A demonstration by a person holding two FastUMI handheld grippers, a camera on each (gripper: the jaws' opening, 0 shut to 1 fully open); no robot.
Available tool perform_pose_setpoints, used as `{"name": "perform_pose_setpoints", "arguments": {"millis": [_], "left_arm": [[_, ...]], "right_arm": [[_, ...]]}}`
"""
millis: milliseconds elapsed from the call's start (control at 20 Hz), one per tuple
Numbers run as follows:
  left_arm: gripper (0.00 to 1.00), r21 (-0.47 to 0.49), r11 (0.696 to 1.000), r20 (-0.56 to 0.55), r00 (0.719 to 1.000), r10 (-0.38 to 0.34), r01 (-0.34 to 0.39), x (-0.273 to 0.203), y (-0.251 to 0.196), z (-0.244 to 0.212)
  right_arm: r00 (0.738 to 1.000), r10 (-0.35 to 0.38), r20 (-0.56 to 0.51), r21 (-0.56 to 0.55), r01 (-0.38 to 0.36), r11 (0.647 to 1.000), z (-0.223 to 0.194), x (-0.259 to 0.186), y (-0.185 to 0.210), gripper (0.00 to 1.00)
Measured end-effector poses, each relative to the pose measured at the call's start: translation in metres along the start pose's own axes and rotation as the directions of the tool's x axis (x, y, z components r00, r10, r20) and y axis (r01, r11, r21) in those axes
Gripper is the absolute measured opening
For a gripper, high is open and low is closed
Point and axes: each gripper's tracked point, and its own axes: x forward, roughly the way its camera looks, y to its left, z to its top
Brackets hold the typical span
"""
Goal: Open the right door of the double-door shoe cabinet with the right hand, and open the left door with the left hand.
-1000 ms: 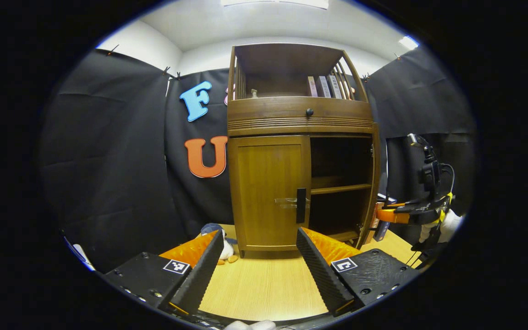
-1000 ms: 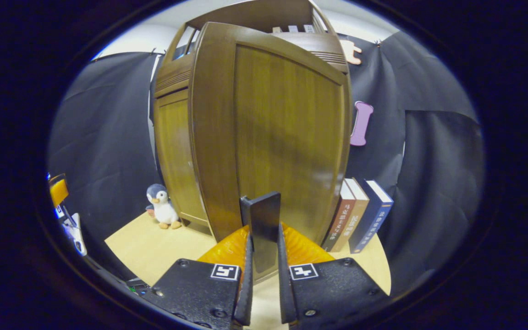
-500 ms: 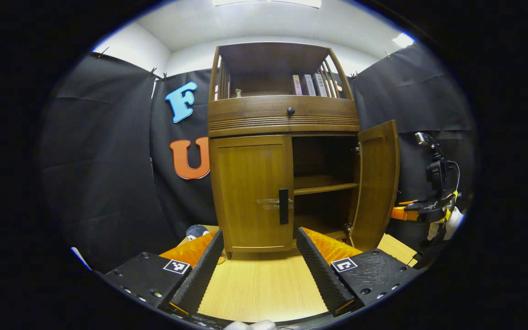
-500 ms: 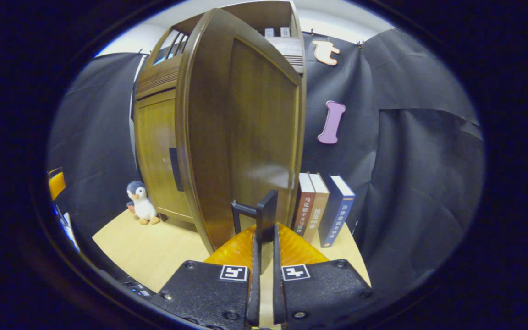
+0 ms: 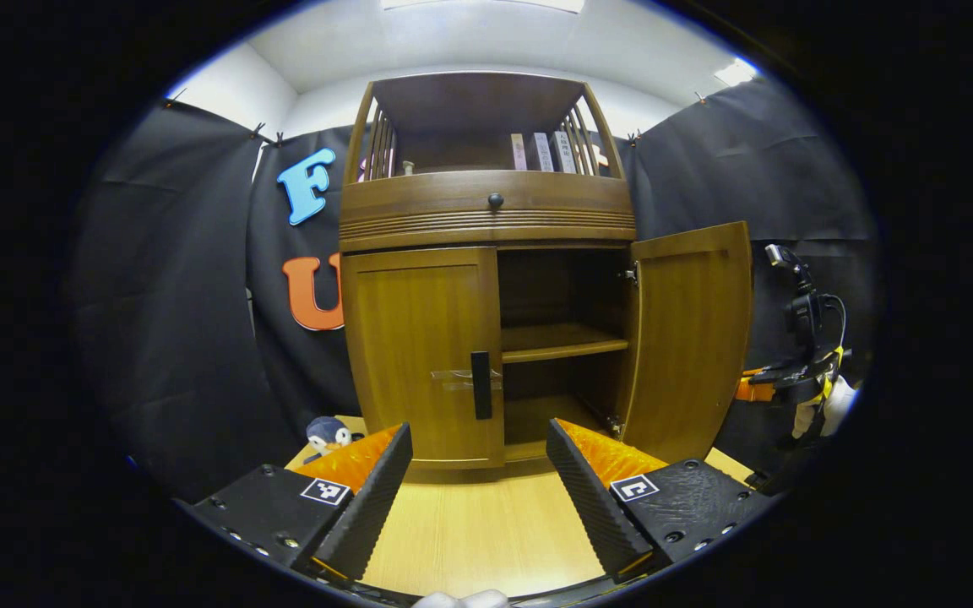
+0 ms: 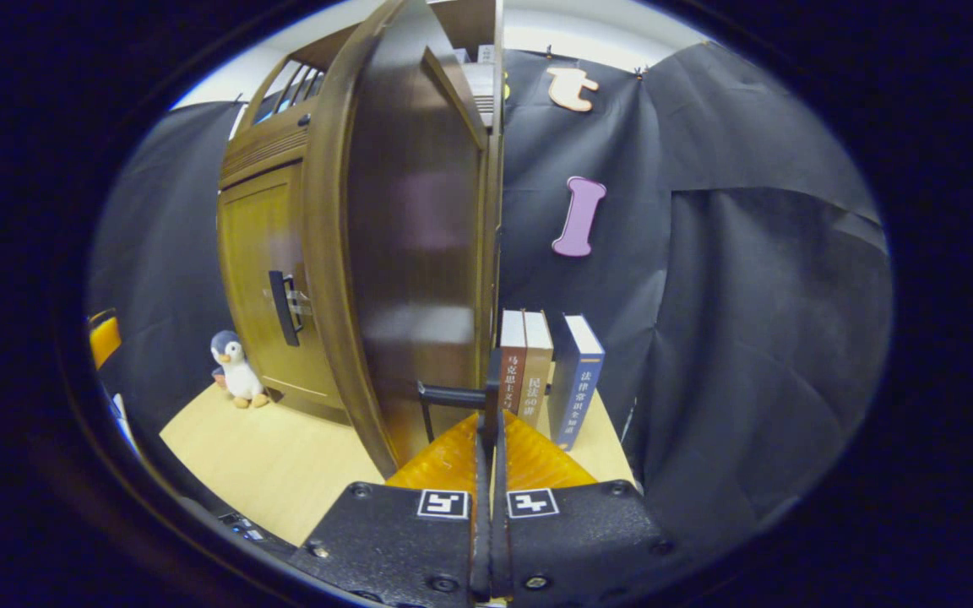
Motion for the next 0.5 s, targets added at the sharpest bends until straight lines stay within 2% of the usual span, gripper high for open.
{"name": "perform_pose_setpoints", "arguments": {"millis": [200, 500], "left_arm": [[0.96, 0.002, 1.000, 0.000, 1.000, -0.001, 0.001, 0.007, -0.020, 0.005], [0.96, -0.013, 1.000, -0.001, 1.000, 0.017, -0.017, 0.016, -0.046, 0.010]], "right_arm": [[0.999, 0.049, -0.009, -0.013, -0.049, 0.999, 0.001, 0.000, -0.012, 0.04], [0.988, 0.152, -0.031, 0.062, -0.150, 0.987, 0.003, 0.006, -0.040, 0.04]]}}
